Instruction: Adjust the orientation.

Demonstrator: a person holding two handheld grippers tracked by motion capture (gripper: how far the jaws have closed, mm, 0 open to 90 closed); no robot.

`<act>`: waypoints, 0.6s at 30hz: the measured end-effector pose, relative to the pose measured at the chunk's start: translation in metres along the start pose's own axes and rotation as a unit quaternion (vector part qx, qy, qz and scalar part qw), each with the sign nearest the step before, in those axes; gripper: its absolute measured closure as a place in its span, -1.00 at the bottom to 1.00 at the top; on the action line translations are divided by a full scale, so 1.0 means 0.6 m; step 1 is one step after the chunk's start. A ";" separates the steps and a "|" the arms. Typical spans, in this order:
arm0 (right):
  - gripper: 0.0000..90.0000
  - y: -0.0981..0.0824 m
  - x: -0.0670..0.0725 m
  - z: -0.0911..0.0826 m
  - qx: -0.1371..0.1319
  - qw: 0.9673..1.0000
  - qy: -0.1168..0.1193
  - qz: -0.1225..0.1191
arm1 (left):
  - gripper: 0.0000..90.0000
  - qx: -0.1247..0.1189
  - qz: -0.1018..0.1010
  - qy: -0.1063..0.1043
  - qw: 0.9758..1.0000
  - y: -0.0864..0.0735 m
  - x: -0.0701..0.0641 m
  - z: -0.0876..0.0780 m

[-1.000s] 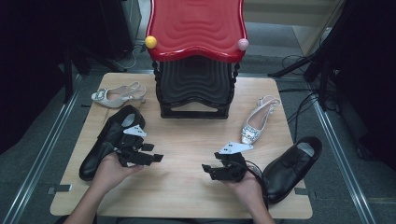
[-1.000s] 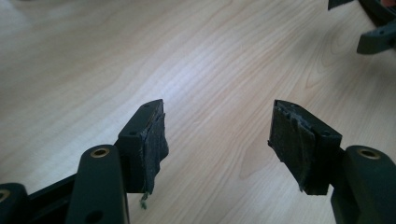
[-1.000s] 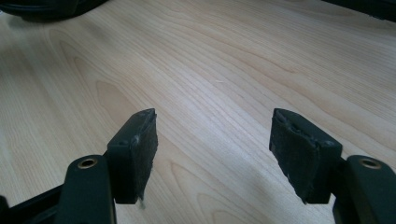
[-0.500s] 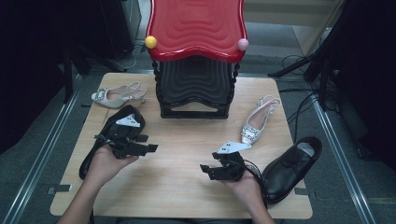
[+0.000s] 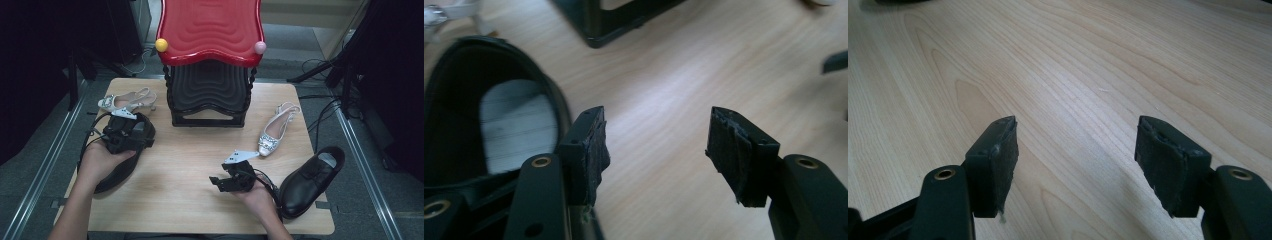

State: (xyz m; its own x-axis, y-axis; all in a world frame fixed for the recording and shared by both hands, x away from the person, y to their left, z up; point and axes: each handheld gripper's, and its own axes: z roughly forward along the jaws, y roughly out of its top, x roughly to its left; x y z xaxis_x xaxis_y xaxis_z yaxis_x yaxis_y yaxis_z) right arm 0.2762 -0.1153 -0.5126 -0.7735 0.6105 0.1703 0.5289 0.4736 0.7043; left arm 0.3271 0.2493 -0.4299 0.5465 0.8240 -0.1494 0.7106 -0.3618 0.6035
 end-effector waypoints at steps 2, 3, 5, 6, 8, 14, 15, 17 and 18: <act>-0.22 0.001 0.001 0.002 0.003 1.000 -0.001 -0.002 | -0.09 0.008 -0.005 0.009 1.000 0.005 0.012 0.009; -0.22 0.000 0.003 0.004 0.005 1.000 0.000 -0.007 | -0.08 0.009 -0.004 0.010 1.000 0.006 0.017 0.013; -0.22 0.000 0.004 0.005 0.006 1.000 -0.002 -0.009 | -0.07 0.012 -0.007 0.013 1.000 0.011 0.029 0.024; -0.22 -0.001 0.005 0.006 0.009 1.000 -0.004 -0.010 | -0.05 0.012 -0.009 0.013 1.000 0.013 0.033 0.027; -0.22 -0.002 0.006 0.006 0.010 1.000 -0.005 -0.011 | -0.01 0.018 -0.007 0.018 1.000 0.017 0.042 0.038; -0.22 -0.014 0.007 0.002 0.019 1.000 -0.015 -0.003 | 0.09 0.027 0.001 0.034 0.999 0.028 0.055 0.053; -0.22 -0.017 0.006 -0.001 0.020 1.000 -0.019 -0.004 | 0.10 0.028 -0.003 0.032 0.999 0.030 0.057 0.055; -0.22 -0.021 0.006 -0.005 0.018 1.000 -0.023 0.000 | 0.13 0.032 -0.009 0.031 0.999 0.032 0.064 0.064; -0.22 -0.023 0.005 -0.008 0.017 1.000 -0.026 0.005 | 0.16 0.034 -0.011 0.033 0.999 0.033 0.067 0.068</act>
State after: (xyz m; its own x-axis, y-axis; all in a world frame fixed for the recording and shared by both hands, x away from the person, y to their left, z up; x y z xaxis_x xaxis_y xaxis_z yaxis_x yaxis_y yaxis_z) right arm 0.2649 -0.1231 -0.5187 -0.7498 0.6466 0.1402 0.5485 0.4891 0.6782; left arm 0.3814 0.2576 -0.4560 0.5008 0.8587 -0.1088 0.7519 -0.3693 0.5462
